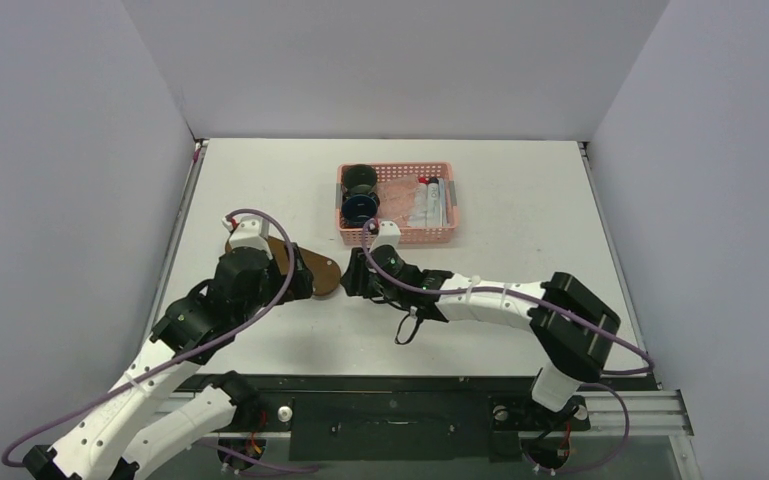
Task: Prepare toiletry sets of a toothbrush and toothpaste on the tray
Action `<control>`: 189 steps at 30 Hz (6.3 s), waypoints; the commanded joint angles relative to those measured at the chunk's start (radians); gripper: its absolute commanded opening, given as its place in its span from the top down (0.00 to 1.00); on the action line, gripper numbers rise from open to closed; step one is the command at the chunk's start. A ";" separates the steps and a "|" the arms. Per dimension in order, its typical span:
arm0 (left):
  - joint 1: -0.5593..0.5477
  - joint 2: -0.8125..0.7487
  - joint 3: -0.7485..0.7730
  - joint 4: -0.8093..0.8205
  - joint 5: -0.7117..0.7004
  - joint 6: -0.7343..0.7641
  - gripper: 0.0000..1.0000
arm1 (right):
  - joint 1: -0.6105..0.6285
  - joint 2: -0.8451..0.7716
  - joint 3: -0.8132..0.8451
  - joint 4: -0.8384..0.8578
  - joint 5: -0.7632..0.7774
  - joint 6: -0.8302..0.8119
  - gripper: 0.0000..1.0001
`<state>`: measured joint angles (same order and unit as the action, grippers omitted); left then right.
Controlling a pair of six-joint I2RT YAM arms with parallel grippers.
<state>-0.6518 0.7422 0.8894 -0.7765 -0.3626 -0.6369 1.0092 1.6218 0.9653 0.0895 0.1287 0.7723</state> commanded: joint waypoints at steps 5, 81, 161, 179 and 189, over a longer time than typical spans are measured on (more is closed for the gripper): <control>0.005 -0.077 0.012 -0.041 0.066 0.084 0.03 | 0.005 0.169 0.148 0.132 -0.023 0.109 0.60; 0.005 -0.085 -0.113 0.092 0.120 0.026 0.04 | 0.023 0.068 -0.130 -0.102 -0.091 -0.057 1.00; 0.239 0.469 -0.449 0.718 0.404 -0.073 0.06 | -0.240 -0.323 -0.445 -0.212 0.046 0.006 0.96; 0.061 0.402 -0.502 0.738 0.373 -0.164 0.06 | -0.267 -0.411 -0.475 -0.311 0.108 0.001 0.94; 0.012 0.428 -0.490 0.752 0.359 -0.190 0.06 | -0.306 -0.451 -0.476 -0.367 0.141 -0.019 0.89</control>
<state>-0.6220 1.1503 0.4023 -0.0277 -0.0189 -0.8013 0.7170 1.2034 0.4854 -0.2741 0.2382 0.7670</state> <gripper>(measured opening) 0.939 0.091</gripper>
